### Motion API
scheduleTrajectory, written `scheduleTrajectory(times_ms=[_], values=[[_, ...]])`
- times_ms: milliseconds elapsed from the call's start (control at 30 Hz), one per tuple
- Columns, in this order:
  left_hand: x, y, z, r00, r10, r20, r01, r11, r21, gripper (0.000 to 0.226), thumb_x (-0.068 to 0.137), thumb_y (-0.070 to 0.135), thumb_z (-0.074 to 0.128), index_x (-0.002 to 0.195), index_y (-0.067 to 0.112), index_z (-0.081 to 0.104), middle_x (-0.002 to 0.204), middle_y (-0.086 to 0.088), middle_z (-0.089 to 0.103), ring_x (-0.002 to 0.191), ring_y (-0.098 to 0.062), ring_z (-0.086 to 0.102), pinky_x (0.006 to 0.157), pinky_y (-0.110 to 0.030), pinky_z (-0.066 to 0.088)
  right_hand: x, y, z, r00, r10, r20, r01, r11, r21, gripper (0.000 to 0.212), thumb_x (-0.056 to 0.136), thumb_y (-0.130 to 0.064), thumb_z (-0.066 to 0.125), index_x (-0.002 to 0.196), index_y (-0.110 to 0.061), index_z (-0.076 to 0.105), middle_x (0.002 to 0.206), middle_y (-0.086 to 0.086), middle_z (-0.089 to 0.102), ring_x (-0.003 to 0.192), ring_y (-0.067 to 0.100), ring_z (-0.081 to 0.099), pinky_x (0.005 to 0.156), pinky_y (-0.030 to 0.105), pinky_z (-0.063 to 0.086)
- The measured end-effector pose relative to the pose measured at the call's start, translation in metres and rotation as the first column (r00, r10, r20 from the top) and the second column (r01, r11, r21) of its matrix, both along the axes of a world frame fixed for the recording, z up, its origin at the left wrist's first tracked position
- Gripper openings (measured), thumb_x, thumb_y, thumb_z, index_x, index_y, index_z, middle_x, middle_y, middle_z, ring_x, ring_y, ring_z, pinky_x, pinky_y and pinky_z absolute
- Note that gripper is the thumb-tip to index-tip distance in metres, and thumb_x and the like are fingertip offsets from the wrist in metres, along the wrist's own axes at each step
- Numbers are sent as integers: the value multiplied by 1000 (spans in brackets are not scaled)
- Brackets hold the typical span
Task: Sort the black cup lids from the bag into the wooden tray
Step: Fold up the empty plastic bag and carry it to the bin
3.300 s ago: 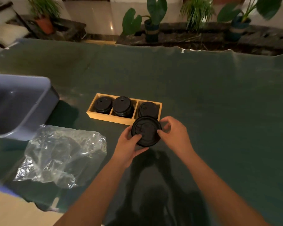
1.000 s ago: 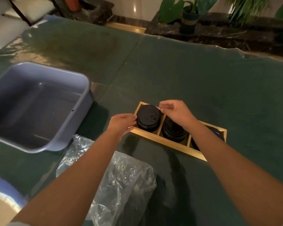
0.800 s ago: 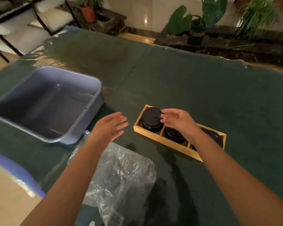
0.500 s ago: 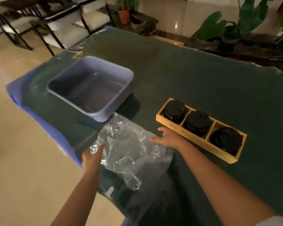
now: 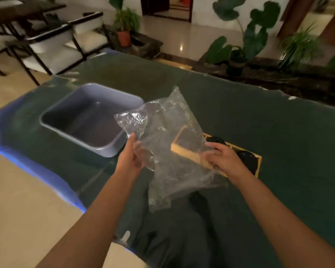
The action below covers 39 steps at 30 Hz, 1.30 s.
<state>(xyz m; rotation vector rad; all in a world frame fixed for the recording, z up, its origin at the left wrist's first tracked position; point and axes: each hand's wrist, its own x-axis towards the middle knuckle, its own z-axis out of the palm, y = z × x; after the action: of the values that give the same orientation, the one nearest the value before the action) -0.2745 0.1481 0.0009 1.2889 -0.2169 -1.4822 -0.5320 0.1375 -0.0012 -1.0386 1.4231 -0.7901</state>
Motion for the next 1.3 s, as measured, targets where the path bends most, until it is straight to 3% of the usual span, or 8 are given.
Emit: scheduleTrajectory(times_ms=[300,467,633,767,900,1033,1167,1300], values=[[-31,-65,90,975,33,222,55,922,-383,13,89,10,54,81,10,64,61,3,73,57,-7,68,59,-20,56,-65,36,52,969,-248,8,244,943,-226,11,80,-10,67,91,-13,67,72,1,69,50,4,59,49,16,50],[-46,-73,99,941,-289,179,339,837,-430,18,94,18,48,87,12,64,73,0,75,71,-10,72,58,-20,55,-84,48,69,957,-149,251,170,983,-64,69,67,-52,61,126,-17,51,116,8,66,105,22,63,90,34,48],[-51,-72,113,896,-328,299,438,759,-482,21,94,20,47,84,14,65,72,0,75,73,-13,72,60,-21,56,-96,44,109,985,100,140,-92,994,-57,107,34,-79,71,126,-28,48,119,4,66,110,19,63,95,37,46],[-49,-58,120,759,-414,502,639,624,-451,28,95,20,47,80,17,70,70,-3,75,67,-16,72,58,-22,56,-87,36,134,982,-33,184,74,972,-222,116,41,-74,71,141,-35,28,139,4,47,127,20,47,102,41,38],[-58,-41,124,615,-491,617,781,491,-387,29,95,19,46,80,19,71,75,-7,75,69,-19,72,67,-30,60,-60,24,154,916,-328,-229,151,813,-562,94,61,-67,64,141,-44,22,157,-2,15,143,19,13,111,48,21],[-63,-32,129,568,-439,696,806,468,-362,24,95,15,47,83,16,68,71,-3,75,65,-15,72,65,-26,60,-42,19,161,469,-464,-752,-336,694,-637,70,76,-70,43,138,-37,36,152,-5,31,143,13,14,112,51,-6],[-65,-25,131,576,-425,698,804,447,-392,21,93,15,49,86,16,69,70,4,74,67,-7,70,62,-19,56,-25,17,163,798,-78,-598,-284,825,-488,35,77,-38,69,111,-30,63,104,-7,68,90,4,59,84,29,44],[-52,-16,116,434,-458,776,890,352,-290,16,82,32,63,96,25,69,88,12,74,84,-3,68,72,-14,51,-30,18,157,914,-7,-406,-206,854,-479,7,78,-24,70,73,-24,64,86,2,68,82,11,61,77,29,47]])
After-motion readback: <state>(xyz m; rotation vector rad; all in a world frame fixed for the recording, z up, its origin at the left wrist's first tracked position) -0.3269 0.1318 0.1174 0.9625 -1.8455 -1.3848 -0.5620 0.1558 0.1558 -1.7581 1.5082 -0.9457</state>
